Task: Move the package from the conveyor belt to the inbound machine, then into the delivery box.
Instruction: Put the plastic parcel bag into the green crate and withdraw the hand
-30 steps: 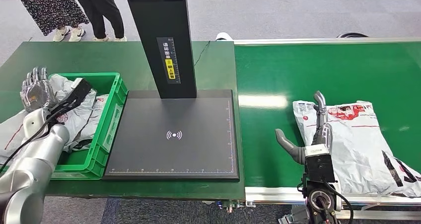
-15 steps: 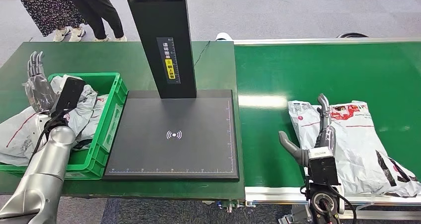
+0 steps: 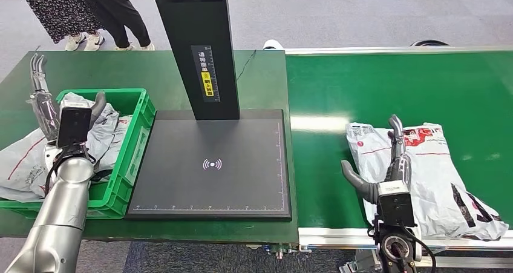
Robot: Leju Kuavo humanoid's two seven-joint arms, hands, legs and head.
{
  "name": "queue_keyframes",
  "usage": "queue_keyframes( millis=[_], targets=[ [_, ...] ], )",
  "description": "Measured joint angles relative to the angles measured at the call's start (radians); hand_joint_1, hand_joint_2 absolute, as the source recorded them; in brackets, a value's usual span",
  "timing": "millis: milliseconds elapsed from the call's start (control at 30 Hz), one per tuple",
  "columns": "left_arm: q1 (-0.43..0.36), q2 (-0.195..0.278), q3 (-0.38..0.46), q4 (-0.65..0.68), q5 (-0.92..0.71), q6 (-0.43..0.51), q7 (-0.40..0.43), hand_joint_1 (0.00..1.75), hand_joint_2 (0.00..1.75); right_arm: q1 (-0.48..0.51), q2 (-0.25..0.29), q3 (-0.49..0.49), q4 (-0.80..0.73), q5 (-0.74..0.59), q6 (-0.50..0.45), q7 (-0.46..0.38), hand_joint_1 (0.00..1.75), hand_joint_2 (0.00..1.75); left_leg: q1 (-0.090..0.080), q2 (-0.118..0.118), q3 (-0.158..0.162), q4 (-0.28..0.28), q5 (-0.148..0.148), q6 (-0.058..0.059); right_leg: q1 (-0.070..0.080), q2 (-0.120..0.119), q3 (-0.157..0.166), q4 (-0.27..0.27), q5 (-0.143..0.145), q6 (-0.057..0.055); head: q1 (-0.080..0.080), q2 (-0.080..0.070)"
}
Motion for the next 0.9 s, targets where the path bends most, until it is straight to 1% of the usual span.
queue_keyframes(
  millis=[100,167,300,433,567,700,800,900],
  targets=[
    [0.033,-0.015,-0.019,-0.062,0.147,-0.075,-0.084,0.0,1.75,0.0,-0.003,0.002,0.0,-0.01,-0.002,-0.008,0.0,1.75,0.0,0.0,0.0,0.0,0.0,0.0,0.0,0.0,0.0,0.0,0.0,0.0,0.0,0.0],
    [0.068,-0.034,-0.046,-0.122,0.245,-0.145,-0.116,0.0,1.75,-0.001,-0.003,0.007,0.0,-0.016,-0.002,-0.014,0.0,1.75,0.0,0.0,0.0,0.0,0.0,0.0,0.0,0.0,0.0,0.0,0.0,0.0,0.0,0.0],
    [0.132,-0.081,-0.123,-0.233,0.402,-0.315,-0.124,0.0,1.75,-0.002,-0.001,0.021,0.0,-0.024,0.004,-0.022,0.0,1.75,-0.001,-0.001,-0.001,0.0,0.0,0.0,-0.001,0.0,0.0,0.0,0.0,0.0,0.0,0.0],
    [0.166,-0.13,-0.199,-0.281,0.477,-0.454,-0.105,0.0,1.75,-0.003,0.009,0.038,-0.001,-0.043,0.031,-0.023,0.0,1.75,-0.001,-0.001,0.0,0.0,-0.001,0.0,-0.001,-0.001,0.0,0.0,0.0,0.0,0.0,0.0],
    [0.18,-0.169,-0.263,-0.277,0.49,-0.554,-0.093,0.0,1.75,-0.005,0.021,0.065,-0.001,-0.084,0.092,-0.018,0.0,1.75,-0.001,0.0,0.0,0.0,-0.001,0.0,-0.001,-0.001,0.0,0.0,0.0,0.0,0.0,0.0],
    [0.182,-0.201,-0.31,-0.234,0.512,-0.621,-0.087,0.0,1.75,-0.029,0.033,0.098,0.017,-0.139,0.164,0.007,0.0,1.75,-0.001,0.0,0.0,0.0,0.0,0.0,-0.001,0.0,0.0,0.0,0.0,0.0,0.0,0.0],
    [0.187,-0.223,-0.334,-0.182,0.516,-0.643,-0.076,0.0,1.75,-0.055,0.042,0.122,0.062,-0.184,0.227,0.042,0.0,1.75,-0.001,0.0,0.0,0.0,0.0,0.0,-0.001,-0.001,0.0,0.0,0.0,0.0,0.0,0.0],
    [0.19,-0.239,-0.348,-0.12,0.49,-0.635,-0.059,0.0,1.75,-0.084,0.051,0.142,0.129,-0.214,0.269,0.07,0.0,1.75,-0.001,0.0,0.0,0.0,0.0,0.0,-0.001,-0.001,0.0,0.0,0.0,0.0,0.0,0.0]
  ],
)
